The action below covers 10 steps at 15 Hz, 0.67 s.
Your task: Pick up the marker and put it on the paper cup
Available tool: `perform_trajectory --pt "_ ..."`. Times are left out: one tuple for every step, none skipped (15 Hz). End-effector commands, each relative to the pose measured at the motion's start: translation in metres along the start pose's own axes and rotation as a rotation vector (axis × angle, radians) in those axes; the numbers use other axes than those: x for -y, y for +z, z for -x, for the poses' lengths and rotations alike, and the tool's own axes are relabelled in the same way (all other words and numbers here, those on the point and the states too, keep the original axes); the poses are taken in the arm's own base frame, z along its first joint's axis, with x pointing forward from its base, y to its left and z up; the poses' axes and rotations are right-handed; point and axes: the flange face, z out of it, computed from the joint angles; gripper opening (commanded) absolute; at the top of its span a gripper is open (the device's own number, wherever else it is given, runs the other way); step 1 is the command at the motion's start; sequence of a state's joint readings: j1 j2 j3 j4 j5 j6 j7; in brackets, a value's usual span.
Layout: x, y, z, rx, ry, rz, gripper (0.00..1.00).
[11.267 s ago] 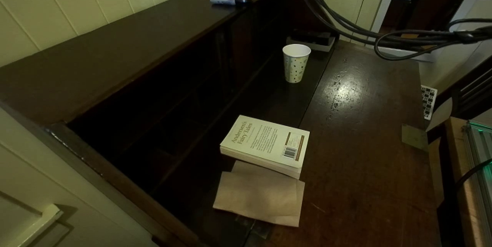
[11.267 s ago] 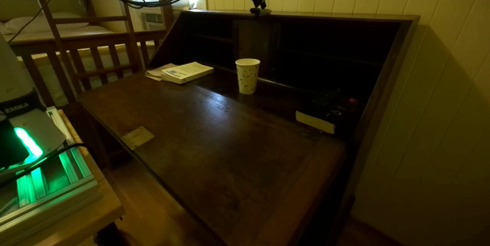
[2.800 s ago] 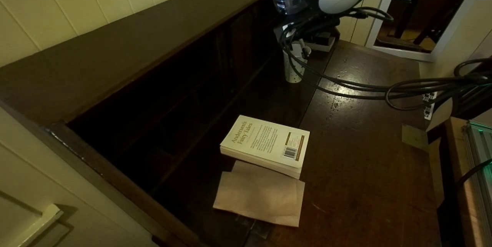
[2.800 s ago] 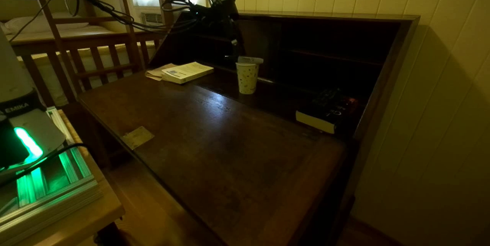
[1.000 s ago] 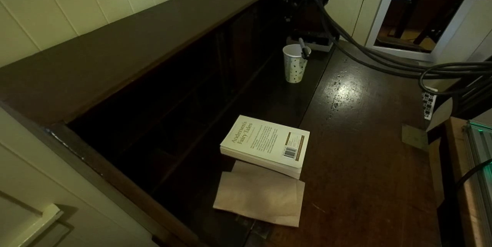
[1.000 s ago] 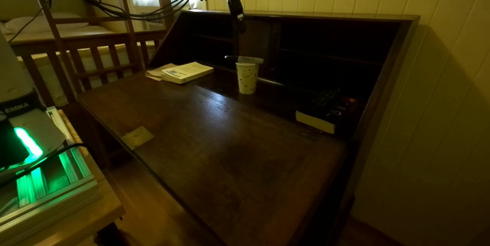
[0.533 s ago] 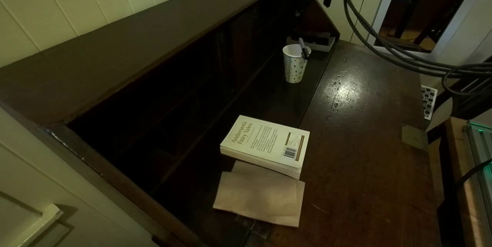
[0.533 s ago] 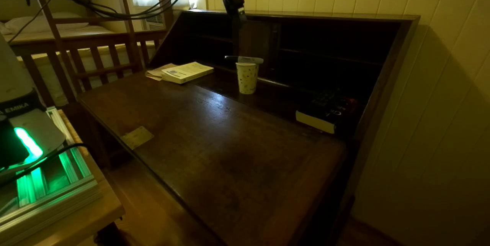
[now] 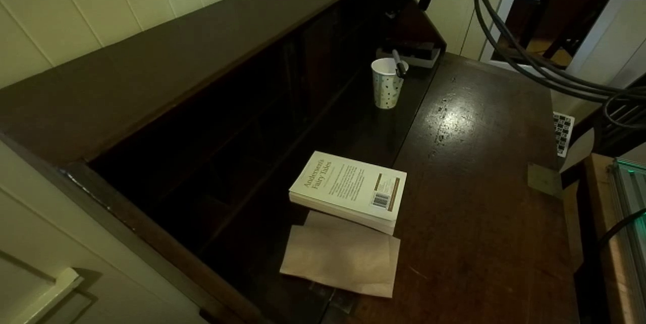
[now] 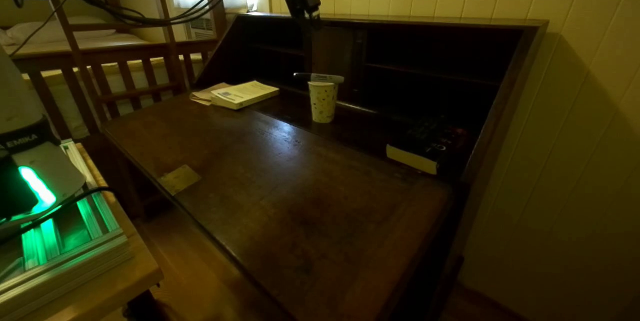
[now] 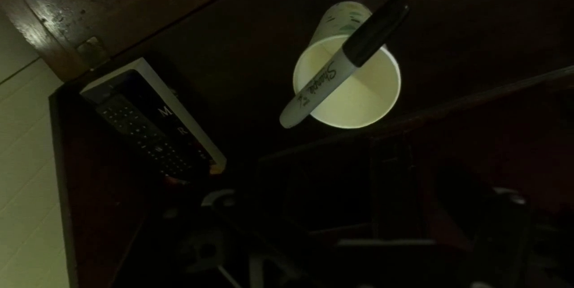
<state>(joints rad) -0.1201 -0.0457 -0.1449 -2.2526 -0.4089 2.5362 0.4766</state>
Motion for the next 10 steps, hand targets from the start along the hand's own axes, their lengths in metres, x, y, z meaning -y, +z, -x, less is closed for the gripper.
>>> perform_trajectory --pt "-0.0074 -0.0065 0.0079 0.004 -0.027 -0.078 1.0" --pt "-0.0077 -0.0069 0.0084 0.011 -0.031 -0.089 1.0" --pt "-0.0079 -0.0068 0.0081 0.019 -0.031 -0.096 1.0" --pt "-0.0084 -0.0068 0.0078 0.026 -0.03 -0.101 1.0" --pt "-0.0083 -0.0067 0.0073 0.026 -0.026 -0.1 1.0" --pt "-0.0036 -0.0007 0.0022 0.026 -0.027 -0.077 1.0" --pt "-0.0038 -0.0007 0.0022 0.027 -0.026 -0.079 1.0" --pt "-0.0039 -0.0006 0.0023 0.027 -0.026 -0.08 1.0" --pt "-0.0039 -0.0005 0.0023 0.027 -0.026 -0.08 1.0" --pt "-0.004 -0.0005 0.0024 0.028 -0.026 -0.08 1.0"
